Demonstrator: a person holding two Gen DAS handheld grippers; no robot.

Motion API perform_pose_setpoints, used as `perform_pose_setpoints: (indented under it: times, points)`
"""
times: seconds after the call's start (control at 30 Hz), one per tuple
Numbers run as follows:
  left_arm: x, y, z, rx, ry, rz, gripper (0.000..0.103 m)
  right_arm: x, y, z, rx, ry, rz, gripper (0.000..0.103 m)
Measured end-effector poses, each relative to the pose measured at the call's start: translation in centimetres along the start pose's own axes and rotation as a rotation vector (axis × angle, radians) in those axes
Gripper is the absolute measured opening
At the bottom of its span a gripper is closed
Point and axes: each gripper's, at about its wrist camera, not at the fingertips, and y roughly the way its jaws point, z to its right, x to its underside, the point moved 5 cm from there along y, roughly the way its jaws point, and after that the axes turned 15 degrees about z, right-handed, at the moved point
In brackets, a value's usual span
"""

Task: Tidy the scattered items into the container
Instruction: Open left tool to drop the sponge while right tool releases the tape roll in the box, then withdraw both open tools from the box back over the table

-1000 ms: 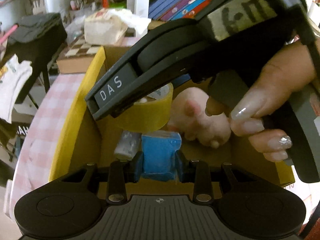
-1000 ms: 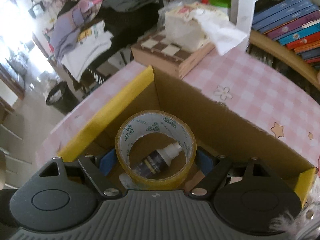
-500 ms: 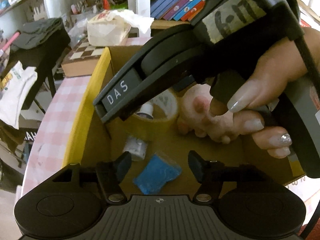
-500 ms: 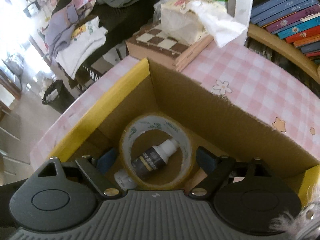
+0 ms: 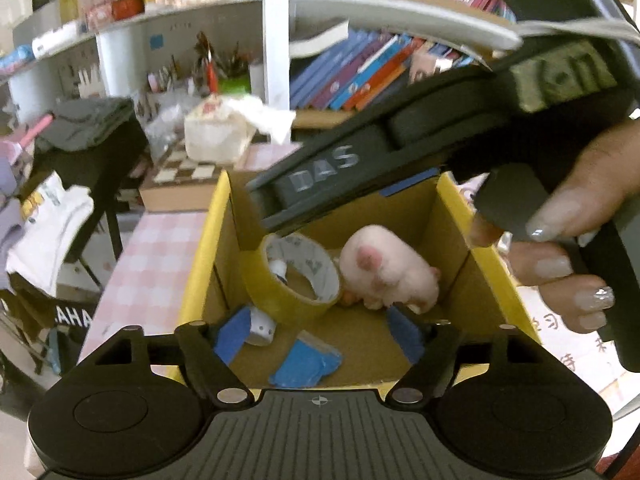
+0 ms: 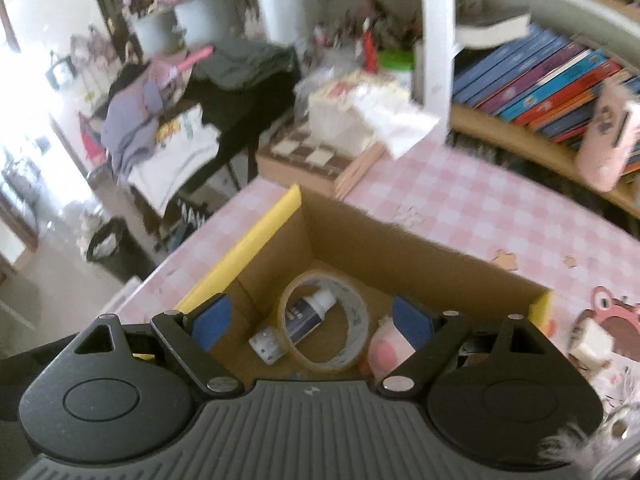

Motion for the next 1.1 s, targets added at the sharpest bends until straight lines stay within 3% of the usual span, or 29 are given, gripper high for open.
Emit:
perform_pose_setpoints:
  times: [0.5, 1.1]
  points:
    - [1.0, -9.3, 0.5, -0.003, 0.018, 0.145, 0.084, 3.8, -12.1, -1.3, 0.152, 0.023, 0.224, 0.088]
    - [6.6, -18.7, 0.0, -0.083, -0.052, 0.197, 0.085, 13.0, -22.6, -7.4, 0.244, -0.055, 0.323, 0.088]
